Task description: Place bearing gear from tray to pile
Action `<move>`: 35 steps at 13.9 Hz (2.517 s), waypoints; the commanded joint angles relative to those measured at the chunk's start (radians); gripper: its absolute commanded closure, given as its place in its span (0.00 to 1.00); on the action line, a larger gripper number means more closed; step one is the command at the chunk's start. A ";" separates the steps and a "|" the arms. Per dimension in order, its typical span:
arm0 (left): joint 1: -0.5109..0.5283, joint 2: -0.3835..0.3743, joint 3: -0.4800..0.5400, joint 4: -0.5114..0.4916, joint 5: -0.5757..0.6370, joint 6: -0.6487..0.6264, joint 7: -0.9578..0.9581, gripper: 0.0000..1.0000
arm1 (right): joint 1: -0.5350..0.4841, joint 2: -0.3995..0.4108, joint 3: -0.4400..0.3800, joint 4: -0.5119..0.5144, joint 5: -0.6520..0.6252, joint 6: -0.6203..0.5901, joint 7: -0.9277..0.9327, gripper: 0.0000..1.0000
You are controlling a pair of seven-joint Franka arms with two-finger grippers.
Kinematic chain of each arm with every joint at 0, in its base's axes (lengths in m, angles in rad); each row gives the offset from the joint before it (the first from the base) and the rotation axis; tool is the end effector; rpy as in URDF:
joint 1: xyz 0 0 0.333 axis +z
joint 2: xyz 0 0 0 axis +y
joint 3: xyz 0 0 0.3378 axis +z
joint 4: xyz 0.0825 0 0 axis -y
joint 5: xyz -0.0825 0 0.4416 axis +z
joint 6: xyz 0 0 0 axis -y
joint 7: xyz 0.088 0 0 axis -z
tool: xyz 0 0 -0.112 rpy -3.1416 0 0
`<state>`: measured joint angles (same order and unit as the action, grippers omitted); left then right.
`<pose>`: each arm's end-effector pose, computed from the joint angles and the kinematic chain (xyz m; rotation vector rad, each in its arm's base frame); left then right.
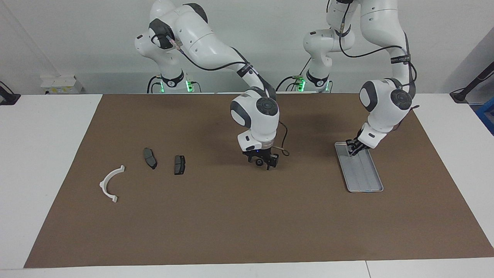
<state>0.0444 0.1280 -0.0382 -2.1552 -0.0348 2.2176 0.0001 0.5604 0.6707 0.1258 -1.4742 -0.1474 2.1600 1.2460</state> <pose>0.5936 0.0025 0.3138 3.1075 0.0437 -0.1017 0.6178 0.4768 0.2682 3.0323 -0.7855 0.0778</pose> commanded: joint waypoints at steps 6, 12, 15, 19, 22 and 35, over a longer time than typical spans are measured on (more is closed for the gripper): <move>-0.008 -0.039 -0.002 0.092 -0.004 -0.153 -0.094 1.00 | -0.011 -0.010 0.017 -0.029 0.035 0.004 -0.051 0.24; -0.014 -0.036 -0.002 0.103 -0.004 -0.154 -0.121 1.00 | -0.014 -0.010 0.017 -0.031 0.035 0.014 -0.065 1.00; -0.017 -0.028 -0.011 0.120 -0.004 -0.159 -0.172 1.00 | -0.014 -0.011 0.015 -0.023 0.034 0.009 -0.065 1.00; -0.061 -0.019 -0.012 0.176 -0.004 -0.206 -0.245 1.00 | -0.058 -0.029 0.014 0.171 0.032 -0.280 -0.174 1.00; -0.156 -0.001 -0.012 0.213 -0.004 -0.200 -0.380 1.00 | -0.215 -0.107 0.017 0.235 0.034 -0.449 -0.580 1.00; -0.650 0.317 -0.011 0.358 -0.005 0.117 -1.052 1.00 | -0.631 -0.099 0.012 -0.090 0.017 -0.020 -1.186 1.00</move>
<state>-0.5954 0.4750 -0.0671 -1.7208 -0.0414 2.2707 -1.0443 -0.0393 0.5575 0.1224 -1.5376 -0.1357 2.0888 0.0839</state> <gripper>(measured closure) 0.767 0.652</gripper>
